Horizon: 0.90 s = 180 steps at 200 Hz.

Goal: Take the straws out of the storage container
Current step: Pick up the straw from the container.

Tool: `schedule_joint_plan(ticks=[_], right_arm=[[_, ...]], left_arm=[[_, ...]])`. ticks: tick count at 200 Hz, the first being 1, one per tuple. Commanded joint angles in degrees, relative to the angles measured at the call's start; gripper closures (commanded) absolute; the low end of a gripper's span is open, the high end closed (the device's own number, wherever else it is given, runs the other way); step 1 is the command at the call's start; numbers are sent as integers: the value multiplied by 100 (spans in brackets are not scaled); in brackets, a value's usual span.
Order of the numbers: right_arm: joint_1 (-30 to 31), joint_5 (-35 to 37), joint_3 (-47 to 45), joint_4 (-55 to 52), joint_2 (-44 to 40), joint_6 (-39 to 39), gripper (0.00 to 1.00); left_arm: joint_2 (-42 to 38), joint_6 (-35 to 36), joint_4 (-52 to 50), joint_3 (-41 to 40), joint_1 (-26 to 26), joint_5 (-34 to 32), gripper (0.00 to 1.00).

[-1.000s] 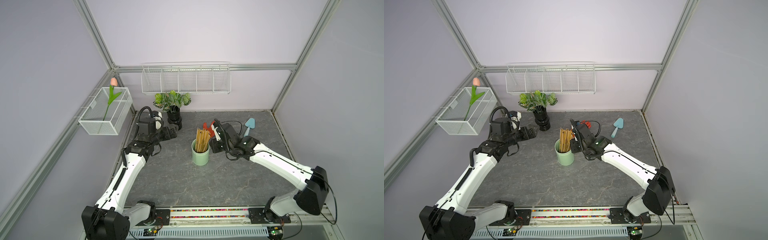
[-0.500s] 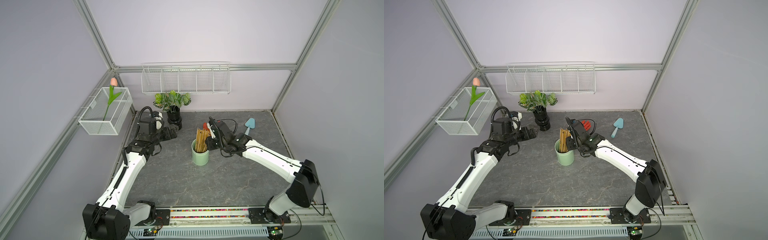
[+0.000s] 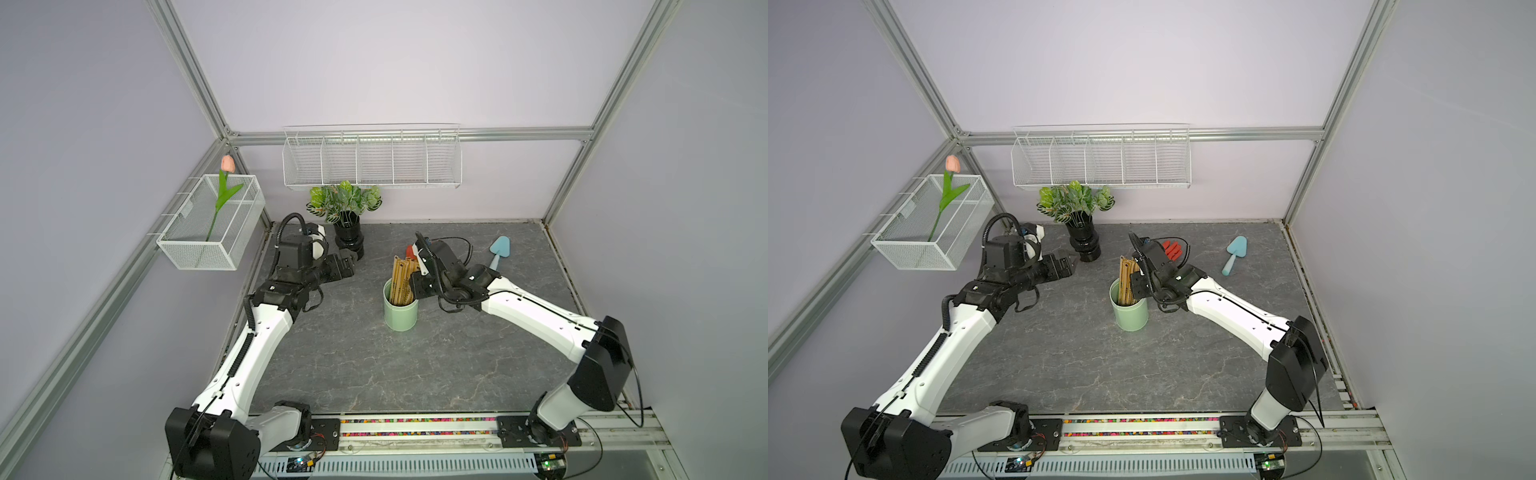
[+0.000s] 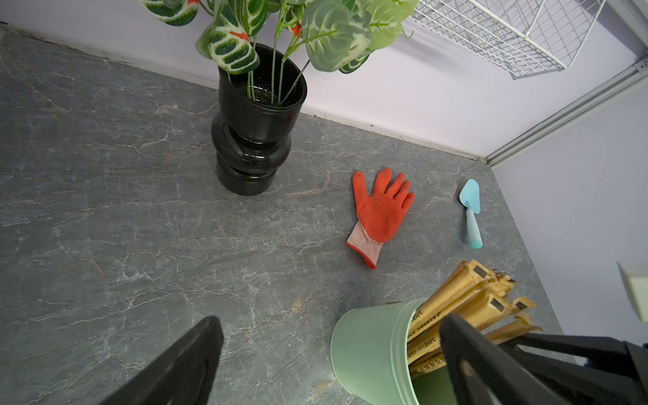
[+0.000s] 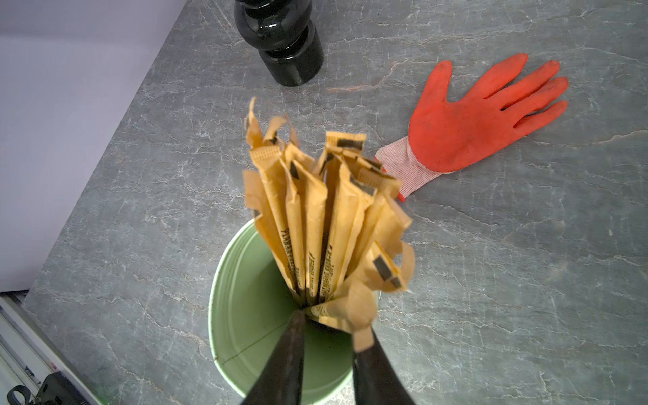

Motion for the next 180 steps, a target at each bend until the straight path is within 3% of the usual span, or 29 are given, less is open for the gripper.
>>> schedule_joint_plan(ticks=[1,74,180], right_arm=[[24,16,105,10,181,109,75],[8,14,263,-16,404,92,76],[-3,89,391,-182,490,9,85]], left_arm=[[63,69,-65,58,-19,69,0],[107,74,-83,84,-26,111,0],[135,83,-101,101,-26,156,0]])
